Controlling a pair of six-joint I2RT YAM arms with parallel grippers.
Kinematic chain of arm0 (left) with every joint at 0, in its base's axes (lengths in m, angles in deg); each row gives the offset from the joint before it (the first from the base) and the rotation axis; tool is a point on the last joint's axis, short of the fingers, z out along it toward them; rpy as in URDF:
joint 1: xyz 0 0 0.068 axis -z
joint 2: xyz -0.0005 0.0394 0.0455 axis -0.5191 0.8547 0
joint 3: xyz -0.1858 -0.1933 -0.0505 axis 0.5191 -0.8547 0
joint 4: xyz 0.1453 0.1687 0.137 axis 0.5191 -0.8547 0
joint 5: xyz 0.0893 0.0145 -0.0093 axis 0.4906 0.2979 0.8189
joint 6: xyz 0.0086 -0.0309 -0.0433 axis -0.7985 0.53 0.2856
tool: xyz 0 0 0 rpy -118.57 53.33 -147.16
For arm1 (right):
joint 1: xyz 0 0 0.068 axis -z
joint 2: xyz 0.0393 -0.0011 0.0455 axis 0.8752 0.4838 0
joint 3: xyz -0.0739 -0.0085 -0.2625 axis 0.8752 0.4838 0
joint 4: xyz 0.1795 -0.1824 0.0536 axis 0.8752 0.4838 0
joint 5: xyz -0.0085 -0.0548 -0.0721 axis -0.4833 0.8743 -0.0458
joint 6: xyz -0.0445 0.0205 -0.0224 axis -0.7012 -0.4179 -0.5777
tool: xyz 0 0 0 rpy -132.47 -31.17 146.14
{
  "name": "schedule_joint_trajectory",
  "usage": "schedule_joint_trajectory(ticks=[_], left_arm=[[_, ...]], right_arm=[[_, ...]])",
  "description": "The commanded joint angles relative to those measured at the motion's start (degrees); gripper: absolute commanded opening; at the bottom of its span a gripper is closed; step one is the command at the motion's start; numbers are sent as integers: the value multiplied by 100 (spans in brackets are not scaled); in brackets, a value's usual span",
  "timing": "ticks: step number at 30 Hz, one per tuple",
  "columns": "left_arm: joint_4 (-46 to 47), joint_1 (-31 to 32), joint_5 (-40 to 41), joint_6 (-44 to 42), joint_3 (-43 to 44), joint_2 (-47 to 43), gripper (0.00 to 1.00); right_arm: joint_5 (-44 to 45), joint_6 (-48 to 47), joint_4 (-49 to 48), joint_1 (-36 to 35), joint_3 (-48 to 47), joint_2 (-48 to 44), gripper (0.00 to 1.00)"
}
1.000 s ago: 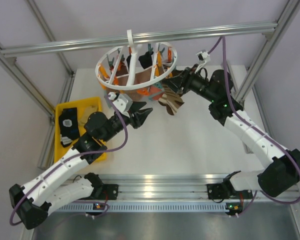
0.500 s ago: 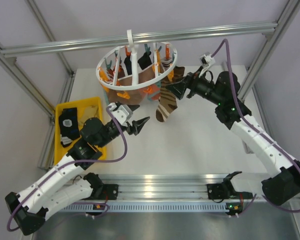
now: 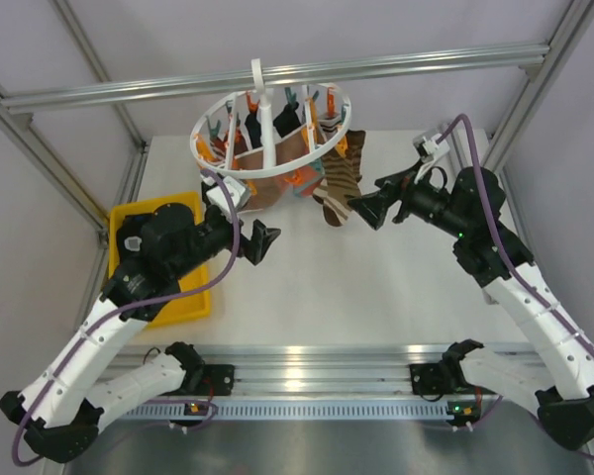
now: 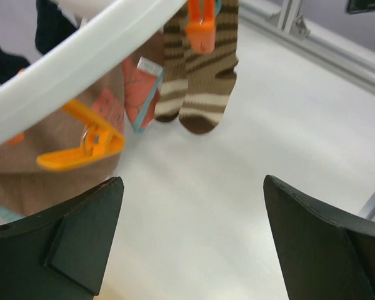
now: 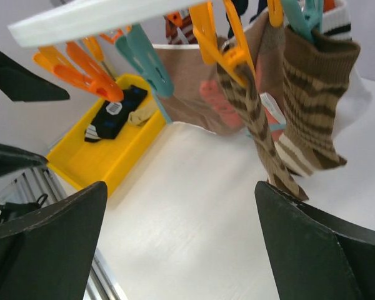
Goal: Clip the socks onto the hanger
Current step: Reset both arms
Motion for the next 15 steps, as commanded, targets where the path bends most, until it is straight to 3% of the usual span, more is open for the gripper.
schedule_joint_trajectory(ticks=[1,5,8,15], left_arm=[[-2051,-228,-45,52,606,139,98],[-2978,-858,-9,96,678,203,98],[-3270,-1361,-448,157,477,-122,98],[-3438,-2258,-204,-71,291,-650,98]], right_arm=[[287,-396,695,125,202,-470,100],[314,-616,1231,467,474,-1076,100],[288,-862,1539,591,562,-1410,100],[-2,-757,1346,732,905,-1799,100]])
